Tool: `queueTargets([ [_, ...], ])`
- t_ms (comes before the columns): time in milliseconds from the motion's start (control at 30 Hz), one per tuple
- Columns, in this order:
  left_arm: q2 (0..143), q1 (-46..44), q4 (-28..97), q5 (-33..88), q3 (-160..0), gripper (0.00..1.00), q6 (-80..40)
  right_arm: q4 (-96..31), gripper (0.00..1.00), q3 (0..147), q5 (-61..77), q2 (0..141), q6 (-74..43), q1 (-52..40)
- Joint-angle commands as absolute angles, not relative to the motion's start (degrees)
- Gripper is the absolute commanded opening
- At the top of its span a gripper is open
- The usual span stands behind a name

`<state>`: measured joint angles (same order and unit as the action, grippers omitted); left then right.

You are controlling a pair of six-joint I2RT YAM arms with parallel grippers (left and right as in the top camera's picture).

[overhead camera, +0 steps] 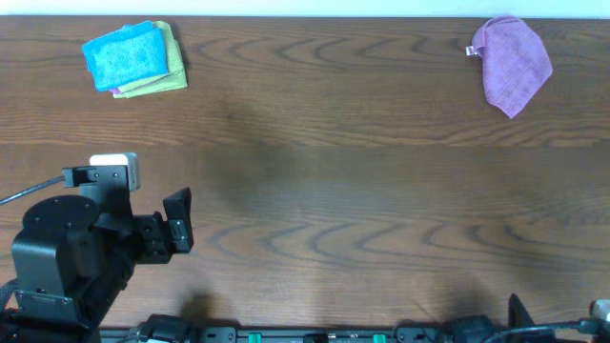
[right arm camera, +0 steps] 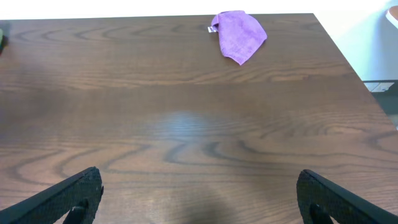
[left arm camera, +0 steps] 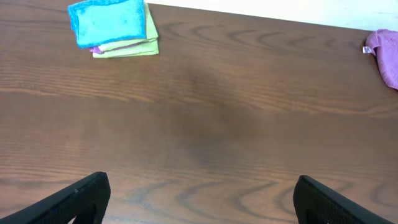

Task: Fold the cloth

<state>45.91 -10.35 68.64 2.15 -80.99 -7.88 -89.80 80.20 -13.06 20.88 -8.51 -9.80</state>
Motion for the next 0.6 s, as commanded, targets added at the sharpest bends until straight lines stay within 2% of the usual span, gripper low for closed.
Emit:
queueTargets([
  [0, 45.8, -10.6, 69.5, 2.4, -80.8, 0.95, -7.9, -89.8, 0.99, 80.5, -13.3, 20.9, -7.9, -9.2],
  [333, 45.7, -11.1, 75.2, -2.2, -80.8, 0.95, -7.0, -89.9, 0.99, 80.5, -13.3, 20.9, -7.9, -9.2],
  [433, 44.5, -11.0, 72.1, -5.6, -80.2, 0.95, -6.6, -89.9, 0.99, 80.5, -13.3, 20.9, -7.9, -9.2],
  [567, 35.9, -8.2, 60.5, -5.9, -70.2, 0.95, -5.1, -89.9, 0.99, 80.5, -13.3, 20.9, -7.9, -9.2],
])
